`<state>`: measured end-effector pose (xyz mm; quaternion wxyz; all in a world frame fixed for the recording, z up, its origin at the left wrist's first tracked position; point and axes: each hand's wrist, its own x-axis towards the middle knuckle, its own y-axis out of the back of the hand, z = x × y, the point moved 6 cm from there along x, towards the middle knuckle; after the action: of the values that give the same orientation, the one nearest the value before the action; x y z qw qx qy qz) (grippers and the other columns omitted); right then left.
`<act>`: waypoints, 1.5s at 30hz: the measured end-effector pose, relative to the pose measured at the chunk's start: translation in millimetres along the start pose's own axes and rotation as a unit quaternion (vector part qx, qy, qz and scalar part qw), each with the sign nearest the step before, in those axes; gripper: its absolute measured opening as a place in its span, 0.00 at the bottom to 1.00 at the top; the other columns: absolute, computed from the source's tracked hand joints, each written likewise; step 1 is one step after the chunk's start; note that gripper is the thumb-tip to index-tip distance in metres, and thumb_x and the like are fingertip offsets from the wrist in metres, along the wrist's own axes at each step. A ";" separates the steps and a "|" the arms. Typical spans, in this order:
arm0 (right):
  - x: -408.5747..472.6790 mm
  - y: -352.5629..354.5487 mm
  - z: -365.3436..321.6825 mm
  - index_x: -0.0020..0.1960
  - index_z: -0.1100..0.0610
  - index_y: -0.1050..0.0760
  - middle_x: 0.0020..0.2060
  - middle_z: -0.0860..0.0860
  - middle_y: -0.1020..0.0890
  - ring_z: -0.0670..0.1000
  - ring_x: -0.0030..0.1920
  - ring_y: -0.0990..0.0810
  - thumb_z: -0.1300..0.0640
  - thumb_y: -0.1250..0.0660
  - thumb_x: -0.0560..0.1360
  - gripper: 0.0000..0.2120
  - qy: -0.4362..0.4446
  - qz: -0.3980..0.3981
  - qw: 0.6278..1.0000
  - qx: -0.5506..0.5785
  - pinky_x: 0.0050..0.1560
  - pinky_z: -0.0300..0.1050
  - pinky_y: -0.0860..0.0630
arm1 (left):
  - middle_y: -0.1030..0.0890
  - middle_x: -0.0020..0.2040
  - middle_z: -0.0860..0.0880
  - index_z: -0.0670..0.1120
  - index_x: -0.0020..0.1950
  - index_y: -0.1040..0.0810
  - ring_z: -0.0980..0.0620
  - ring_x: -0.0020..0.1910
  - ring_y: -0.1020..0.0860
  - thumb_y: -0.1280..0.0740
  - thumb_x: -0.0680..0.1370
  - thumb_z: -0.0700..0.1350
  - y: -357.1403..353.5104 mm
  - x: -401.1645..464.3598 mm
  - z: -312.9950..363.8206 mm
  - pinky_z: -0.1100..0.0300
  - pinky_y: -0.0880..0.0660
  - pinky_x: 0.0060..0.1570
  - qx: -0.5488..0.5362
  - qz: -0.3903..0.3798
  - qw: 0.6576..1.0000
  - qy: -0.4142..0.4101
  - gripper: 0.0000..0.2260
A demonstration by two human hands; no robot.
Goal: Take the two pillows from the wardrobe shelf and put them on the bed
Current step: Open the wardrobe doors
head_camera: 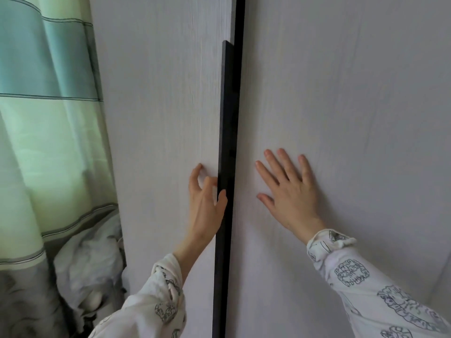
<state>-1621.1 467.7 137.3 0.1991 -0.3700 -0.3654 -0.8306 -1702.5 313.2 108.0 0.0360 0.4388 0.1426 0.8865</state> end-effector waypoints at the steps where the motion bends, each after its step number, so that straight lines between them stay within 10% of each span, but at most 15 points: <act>1: 0.2 0.7 -2.4 0.76 0.50 0.44 0.76 0.51 0.43 0.56 0.76 0.45 0.39 0.39 0.73 0.35 -0.006 -0.015 1.000 0.009 0.71 0.65 0.53 | 0.44 0.74 0.43 0.48 0.48 0.30 0.46 0.74 0.43 0.35 0.76 0.39 10.1 -3.6 2.0 0.61 0.41 0.68 0.002 0.001 1.000 -0.003 0.06; 4: -0.7 5.3 -11.5 0.76 0.51 0.48 0.77 0.53 0.49 0.58 0.77 0.52 0.43 0.39 0.75 0.35 -0.030 -0.064 0.995 0.072 0.72 0.66 0.58 | 0.41 0.74 0.44 0.50 0.47 0.32 0.49 0.72 0.40 0.34 0.76 0.39 41.7 -16.3 5.1 0.79 0.44 0.60 0.019 -0.014 1.000 -0.015 0.08; 7: -10.0 11.4 -37.8 0.76 0.50 0.49 0.78 0.53 0.51 0.57 0.77 0.54 0.45 0.41 0.77 0.32 -0.050 -0.140 0.965 0.216 0.71 0.67 0.58 | 0.40 0.74 0.46 0.47 0.46 0.31 0.50 0.73 0.40 0.34 0.76 0.40 73.4 -29.0 4.9 0.66 0.37 0.65 0.019 -0.043 0.999 -0.015 0.05; 11: -47.8 38.3 -110.4 0.75 0.46 0.46 0.72 0.52 0.33 0.51 0.71 0.33 0.51 0.42 0.79 0.26 -0.070 -0.230 0.758 0.606 0.70 0.55 0.35 | 0.40 0.74 0.50 0.41 0.49 0.27 0.58 0.72 0.39 0.35 0.77 0.40 108.9 -42.7 1.6 0.46 0.33 0.67 -0.023 -0.069 0.997 0.013 0.04; 15: -73.7 73.1 -171.1 0.73 0.34 0.50 0.66 0.41 0.28 0.29 0.58 0.31 0.49 0.44 0.80 0.26 -0.036 -0.262 0.687 0.677 0.53 0.19 0.36 | 0.38 0.74 0.50 0.45 0.50 0.26 0.59 0.72 0.38 0.35 0.77 0.41 141.3 -51.5 0.9 0.50 0.30 0.66 -0.052 -0.083 0.995 0.006 0.03; 19: -72.4 99.3 -195.5 0.66 0.27 0.52 0.60 0.38 0.26 0.22 0.53 0.31 0.53 0.46 0.81 0.25 -0.026 -0.256 0.685 0.682 0.50 0.16 0.36 | 0.33 0.72 0.48 0.44 0.55 0.26 0.48 0.69 0.32 0.36 0.77 0.41 181.3 -61.6 -7.2 0.61 0.28 0.62 -0.064 -0.094 0.994 -0.008 0.08; 22: -72.0 124.2 -219.7 0.64 0.24 0.55 0.60 0.53 0.21 0.49 0.59 0.24 0.53 0.46 0.81 0.28 0.007 -0.257 0.697 0.670 0.62 0.40 0.28 | 0.32 0.71 0.50 0.44 0.55 0.25 0.55 0.70 0.34 0.35 0.76 0.42 220.3 -70.1 -19.9 0.65 0.26 0.58 -0.081 -0.088 0.993 0.012 0.08; 26: -66.6 163.2 -263.7 0.71 0.33 0.55 0.73 0.36 0.45 0.38 0.73 0.45 0.57 0.45 0.81 0.29 0.060 -0.250 0.697 0.670 0.73 0.35 0.46 | 0.23 0.62 0.48 0.43 0.57 0.23 0.56 0.57 0.22 0.33 0.76 0.40 277.2 -78.4 -38.0 0.67 0.25 0.51 -0.064 -0.057 0.996 0.036 0.11; 30: -49.4 191.8 -312.9 0.76 0.45 0.54 0.76 0.40 0.52 0.40 0.75 0.52 0.60 0.46 0.81 0.29 0.101 -0.242 0.726 0.636 0.74 0.39 0.51 | 0.20 0.48 0.54 0.51 0.57 0.22 0.64 0.47 0.21 0.35 0.76 0.36 329.9 -88.4 -58.5 0.69 0.24 0.47 -0.045 0.021 0.997 0.065 0.14; 35: -21.6 223.6 -371.0 0.77 0.48 0.58 0.77 0.43 0.54 0.45 0.76 0.51 0.58 0.46 0.81 0.30 0.149 -0.221 0.762 0.590 0.68 0.34 0.53 | 0.18 0.54 0.54 0.55 0.62 0.23 0.55 0.53 0.20 0.43 0.76 0.32 379.7 -95.1 -90.9 0.51 0.24 0.57 -0.050 0.046 0.991 0.118 0.24; 45: 10.2 232.0 -408.5 0.76 0.42 0.60 0.77 0.43 0.58 0.51 0.76 0.48 0.54 0.43 0.80 0.32 0.166 -0.225 0.768 0.576 0.70 0.43 0.48 | 0.20 0.56 0.63 0.52 0.64 0.27 0.64 0.60 0.25 0.44 0.76 0.28 428.1 -103.7 -105.2 0.69 0.29 0.56 -0.112 -0.011 0.987 0.115 0.25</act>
<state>-1679.9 7.4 64.1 0.2394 0.0506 -0.8097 -0.5333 -1695.7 -139.3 89.7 0.0784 0.3259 0.0506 0.9408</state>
